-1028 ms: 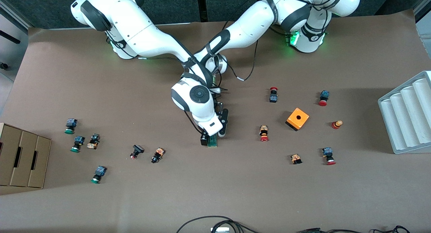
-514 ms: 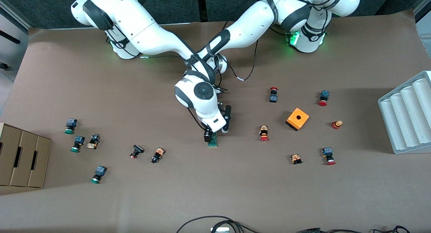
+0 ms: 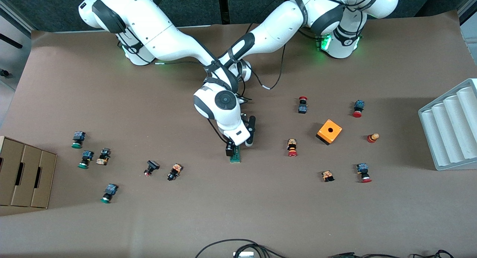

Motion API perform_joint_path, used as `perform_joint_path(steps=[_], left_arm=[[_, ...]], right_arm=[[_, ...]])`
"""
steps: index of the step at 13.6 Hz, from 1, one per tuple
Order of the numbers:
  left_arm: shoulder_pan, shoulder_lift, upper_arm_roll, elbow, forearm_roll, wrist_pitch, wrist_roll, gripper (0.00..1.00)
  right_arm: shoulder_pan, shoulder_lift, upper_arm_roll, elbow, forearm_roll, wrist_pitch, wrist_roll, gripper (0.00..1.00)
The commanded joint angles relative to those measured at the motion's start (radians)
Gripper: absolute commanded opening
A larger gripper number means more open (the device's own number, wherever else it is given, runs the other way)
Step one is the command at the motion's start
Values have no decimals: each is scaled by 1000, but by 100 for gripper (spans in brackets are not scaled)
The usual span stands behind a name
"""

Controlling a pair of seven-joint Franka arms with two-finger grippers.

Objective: Close load switch with both arms
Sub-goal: 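Press the white handle down with the right gripper, left gripper holding base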

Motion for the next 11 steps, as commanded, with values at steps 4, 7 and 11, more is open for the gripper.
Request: perform_joint_path(steps=[4, 7, 11], left_arm=[[4, 23, 16, 33, 20, 20, 2, 21], [4, 23, 16, 33, 20, 20, 2, 21], [4, 23, 16, 33, 20, 20, 2, 21]], right_arm=[[-2, -7, -1, -22, -119, 47, 17, 95], [-2, -5, 0, -22, -116, 56, 20, 95], [0, -5, 0, -22, -116, 56, 22, 95]])
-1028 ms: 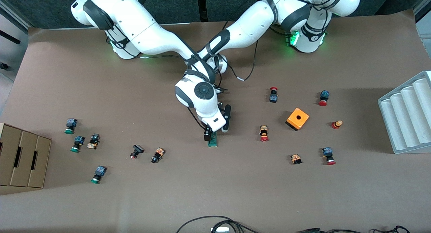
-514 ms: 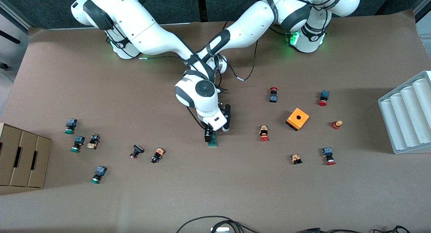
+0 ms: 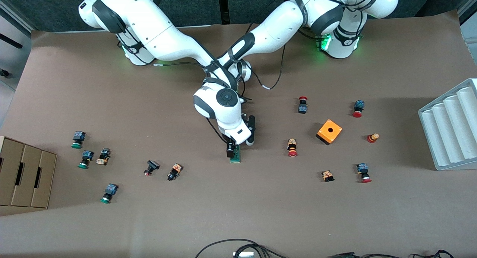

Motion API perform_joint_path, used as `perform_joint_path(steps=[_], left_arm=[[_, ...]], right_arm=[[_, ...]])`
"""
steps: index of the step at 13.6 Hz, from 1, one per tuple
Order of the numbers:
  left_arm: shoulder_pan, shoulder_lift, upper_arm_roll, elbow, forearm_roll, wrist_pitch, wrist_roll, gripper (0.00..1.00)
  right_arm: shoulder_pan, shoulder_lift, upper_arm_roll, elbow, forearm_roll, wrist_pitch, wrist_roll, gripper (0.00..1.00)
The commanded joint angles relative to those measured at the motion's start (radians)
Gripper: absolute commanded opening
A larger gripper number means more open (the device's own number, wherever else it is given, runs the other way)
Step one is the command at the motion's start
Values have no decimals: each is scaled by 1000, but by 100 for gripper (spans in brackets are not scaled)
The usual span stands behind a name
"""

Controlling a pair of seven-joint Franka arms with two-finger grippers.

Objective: Close load switch with both arms
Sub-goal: 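Press the white handle down with the right gripper, left gripper holding base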

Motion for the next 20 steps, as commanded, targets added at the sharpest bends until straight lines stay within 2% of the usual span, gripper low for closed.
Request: perform_joint_path(steps=[1, 3, 5, 7, 20], left_arm=[[4, 23, 16, 33, 20, 20, 2, 21], [4, 23, 16, 33, 20, 20, 2, 21], [4, 23, 16, 33, 20, 20, 2, 21], [4, 23, 16, 33, 20, 20, 2, 21], [4, 25, 16, 33, 20, 20, 2, 21]], right_arm=[[0, -5, 1, -14, -28, 27, 17, 94], [0, -4, 1, -14, -26, 27, 19, 92], [-2, -5, 1, -14, -26, 27, 17, 85], [-2, -5, 1, -10, -26, 27, 16, 82], [-13, -19, 1, -1, -23, 26, 11, 77]])
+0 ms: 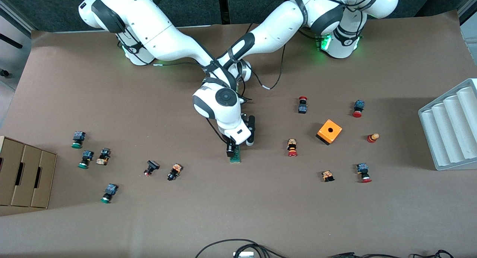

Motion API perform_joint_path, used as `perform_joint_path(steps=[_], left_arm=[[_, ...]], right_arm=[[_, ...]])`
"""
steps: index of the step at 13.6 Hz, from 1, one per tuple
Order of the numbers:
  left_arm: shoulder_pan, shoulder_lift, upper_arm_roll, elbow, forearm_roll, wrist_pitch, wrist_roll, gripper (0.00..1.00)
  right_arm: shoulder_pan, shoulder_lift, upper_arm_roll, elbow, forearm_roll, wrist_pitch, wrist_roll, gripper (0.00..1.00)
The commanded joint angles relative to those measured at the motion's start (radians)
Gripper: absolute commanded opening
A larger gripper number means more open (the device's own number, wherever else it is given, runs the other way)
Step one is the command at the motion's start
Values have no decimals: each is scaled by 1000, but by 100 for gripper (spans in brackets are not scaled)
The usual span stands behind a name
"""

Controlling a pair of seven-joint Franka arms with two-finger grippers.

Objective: Close load switch with both arms
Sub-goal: 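Press the white handle down with the right gripper, left gripper holding base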

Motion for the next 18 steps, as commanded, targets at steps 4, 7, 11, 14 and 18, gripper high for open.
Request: perform_joint_path(steps=[4, 7, 11, 14, 18], left_arm=[[4, 23, 15, 33, 20, 20, 2, 21], [6, 23, 15, 33, 21, 20, 2, 21], [6, 23, 15, 34, 21, 22, 2, 21], [7, 23, 15, 34, 21, 23, 2, 21], [7, 23, 15, 34, 23, 23, 2, 21]], right_arm=[[-13, -23, 2, -1, -23, 12, 10, 77], [-15, -28, 2, -1, -22, 11, 10, 77], [-16, -34, 2, -1, -23, 7, 10, 77], [-16, -36, 2, -1, -22, 7, 8, 76], [-22, -36, 2, -1, -22, 7, 5, 75]])
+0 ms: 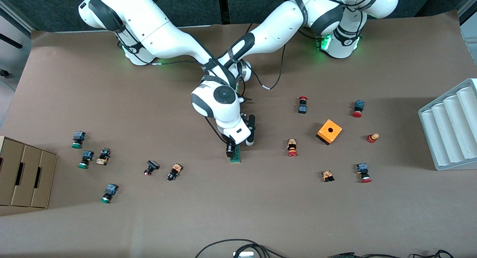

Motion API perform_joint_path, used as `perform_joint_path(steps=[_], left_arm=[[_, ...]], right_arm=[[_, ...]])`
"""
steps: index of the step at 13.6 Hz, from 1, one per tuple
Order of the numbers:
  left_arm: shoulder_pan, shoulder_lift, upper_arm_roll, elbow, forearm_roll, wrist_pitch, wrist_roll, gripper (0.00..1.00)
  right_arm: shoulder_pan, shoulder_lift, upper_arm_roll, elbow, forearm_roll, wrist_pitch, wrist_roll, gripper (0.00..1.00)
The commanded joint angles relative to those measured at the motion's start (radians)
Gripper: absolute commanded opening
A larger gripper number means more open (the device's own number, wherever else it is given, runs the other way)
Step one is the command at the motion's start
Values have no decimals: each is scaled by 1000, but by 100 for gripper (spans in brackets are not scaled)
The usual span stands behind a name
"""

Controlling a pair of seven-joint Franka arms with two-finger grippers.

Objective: Close load switch with both arms
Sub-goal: 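Press the white handle down with the right gripper, left gripper holding base, then keep pushing the white handle down toward the copper contacts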

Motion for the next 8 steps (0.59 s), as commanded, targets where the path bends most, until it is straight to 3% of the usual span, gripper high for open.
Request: perform_joint_path(steps=[1, 8], left_arm=[[7, 23, 15, 34, 21, 23, 2, 21], [7, 23, 17, 36, 23, 23, 3, 21]], right_arm=[[-17, -11, 3, -1, -20, 8, 5, 75], [-18, -12, 3, 1, -18, 8, 4, 69]])
